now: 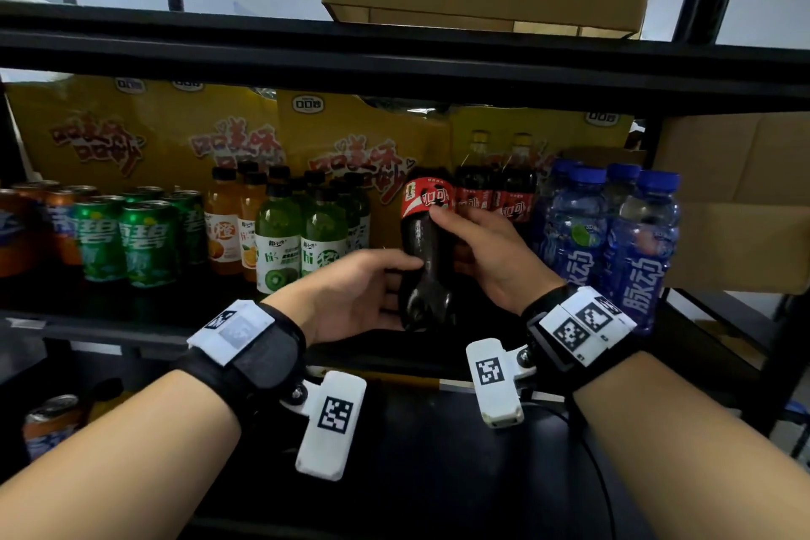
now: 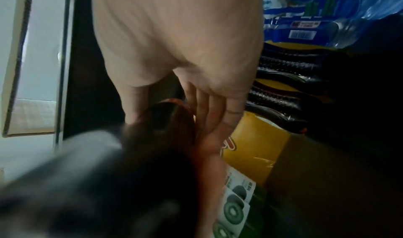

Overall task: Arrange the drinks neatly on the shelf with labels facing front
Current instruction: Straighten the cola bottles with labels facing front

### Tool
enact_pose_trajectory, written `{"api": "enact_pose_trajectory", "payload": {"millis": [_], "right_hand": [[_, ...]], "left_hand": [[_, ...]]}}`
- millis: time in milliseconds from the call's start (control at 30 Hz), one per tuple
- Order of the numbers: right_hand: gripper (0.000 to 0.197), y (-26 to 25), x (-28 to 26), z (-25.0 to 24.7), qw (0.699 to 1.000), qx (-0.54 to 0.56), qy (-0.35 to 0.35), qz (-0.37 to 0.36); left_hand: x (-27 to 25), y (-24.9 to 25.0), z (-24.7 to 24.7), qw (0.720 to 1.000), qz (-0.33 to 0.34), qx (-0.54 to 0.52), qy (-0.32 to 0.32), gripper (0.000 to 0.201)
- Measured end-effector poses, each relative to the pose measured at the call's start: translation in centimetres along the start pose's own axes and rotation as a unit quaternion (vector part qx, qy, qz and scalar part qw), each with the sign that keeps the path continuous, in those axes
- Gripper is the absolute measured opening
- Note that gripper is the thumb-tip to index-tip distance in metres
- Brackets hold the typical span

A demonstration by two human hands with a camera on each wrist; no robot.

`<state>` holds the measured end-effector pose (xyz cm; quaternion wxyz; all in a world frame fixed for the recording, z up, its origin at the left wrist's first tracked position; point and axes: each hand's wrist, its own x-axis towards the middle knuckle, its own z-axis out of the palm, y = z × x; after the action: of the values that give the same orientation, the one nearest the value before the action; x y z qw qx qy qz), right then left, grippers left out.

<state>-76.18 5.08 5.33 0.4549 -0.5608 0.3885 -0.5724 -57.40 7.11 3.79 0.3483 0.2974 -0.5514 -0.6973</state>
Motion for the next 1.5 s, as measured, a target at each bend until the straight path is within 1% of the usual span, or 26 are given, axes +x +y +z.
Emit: {"api": "enact_pose_trajectory", "payload": {"millis": [67, 133, 200, 300, 367, 433, 500, 600, 667, 733, 767, 800, 867, 900, 933, 1000, 1067, 1133, 1200, 1267, 1333, 1400, 1500], "right_hand": [[0.049, 0.3, 0.2, 0.0, 0.999, -0.006, -0.002, 0.035], [0.069, 0.7, 0.3, -0.2, 0.998, -0.023, -0.008, 0.065], [0.078, 1.2, 0.4, -0.3, 0.992, -0.069, -0.023, 0.104], [0.083, 1.9, 0.5, 0.2, 0.981, -0.112, -0.03, 0.153], [0.091, 2.2, 0.4, 0.7, 0.979, -0.113, -0.018, 0.169], [0.093, 2.4, 0.3, 0.8, 0.976, -0.126, -0.018, 0.176], [0.087, 2.6, 0.2, 0.7, 0.973, -0.135, -0.021, 0.187], [0.085, 2.7, 0.3, 0.5, 0.975, -0.119, -0.021, 0.187], [0.082, 2.2, 0.3, 0.4, 0.98, -0.097, -0.025, 0.17], [0.076, 1.4, 0.1, 0.4, 0.987, -0.074, -0.011, 0.144], [0.069, 1.0, -0.2, 0.5, 0.991, -0.075, -0.001, 0.113], [0.059, 0.6, -0.4, 0.6, 0.994, -0.088, 0.008, 0.066], [0.032, -0.2, -1.0, 0.8, 0.99, -0.133, 0.032, -0.031], [0.023, -0.5, -1.2, 0.9, 0.986, -0.151, 0.04, -0.061], [0.022, -0.7, -1.4, 0.9, 0.983, -0.158, 0.042, -0.082], [0.029, -0.8, -1.6, 1.0, 0.978, -0.167, 0.033, -0.119], [0.038, -0.8, -1.9, 1.0, 0.968, -0.195, 0.025, -0.156], [0.053, -0.6, -2.4, 1.2, 0.956, -0.228, 0.022, -0.182], [0.065, -0.5, -3.2, 1.5, 0.946, -0.244, 0.019, -0.212], [0.066, 0.0, -4.1, 1.9, 0.939, -0.234, -0.001, -0.252], [0.067, 0.5, -5.1, 2.2, 0.935, -0.213, -0.011, -0.285], [0.066, 0.7, -5.8, 2.3, 0.937, -0.183, -0.023, -0.297], [0.066, 0.5, -6.3, 2.5, 0.944, -0.145, -0.029, -0.296]], "left_hand": [[-0.4, 0.3, 0.0, 1.0, 0.001, -0.02, -0.004, 0.04], [-0.6, 0.5, 0.1, 1.0, 0.007, -0.026, 0.013, 0.052], [-0.6, 0.7, 0.4, 0.998, -0.004, -0.065, 0.027, 0.062], [-0.1, 0.9, 1.2, 0.982, -0.036, -0.177, 0.047, 0.063], [0.3, 1.0, 1.5, 0.974, -0.054, -0.209, 0.068, 0.068], [0.6, 1.0, 1.6, 0.97, -0.063, -0.22, 0.08, 0.071], [0.7, 0.9, 1.5, 0.971, -0.067, -0.211, 0.088, 0.07], [0.7, 0.1, 1.1, 0.983, -0.038, -0.155, 0.093, 0.068], [0.7, -0.7, 0.5, 0.99, 0.0, -0.104, 0.093, 0.067], [0.7, -1.4, -0.2, 0.994, 0.032, -0.038, 0.093, 0.058], [0.7, -1.7, -0.5, 0.995, 0.046, -0.012, 0.092, 0.05], [0.7, -1.9, -0.8, 0.994, 0.061, 0.004, 0.089, 0.041], [0.8, -2.2, -1.3, 0.993, 0.087, 0.012, 0.072, 0.029], [0.8, -2.3, -1.4, 0.993, 0.1, 0.011, 0.06, 0.029], [0.9, -2.3, -1.4, 0.993, 0.112, 0.011, 0.048, 0.033], [1.2, -2.5, -1.3, 0.989, 0.138, 0.03, 0.04, 0.043], [1.5, -2.6, -1.1, 0.98, 0.176, 0.067, 0.064, 0.051], [1.9, -2.6, -0.8, 0.96, 0.234, 0.103, 0.115, 0.054], [2.5, -2.5, -0.4, 0.926, 0.296, 0.149, 0.18, 0.051], [3.0, -2.4, 0.1, 0.888, 0.343, 0.201, 0.23, 0.054], [3.3, -2.4, 0.2, 0.859, 0.382, 0.233, 0.247, 0.063], [3.3, -2.3, 0.1, 0.841, 0.408, 0.25, 0.252, 0.071], [3.5, -2.0, -0.1, 0.83, 0.415, 0.278, 0.25, 0.074]]}}
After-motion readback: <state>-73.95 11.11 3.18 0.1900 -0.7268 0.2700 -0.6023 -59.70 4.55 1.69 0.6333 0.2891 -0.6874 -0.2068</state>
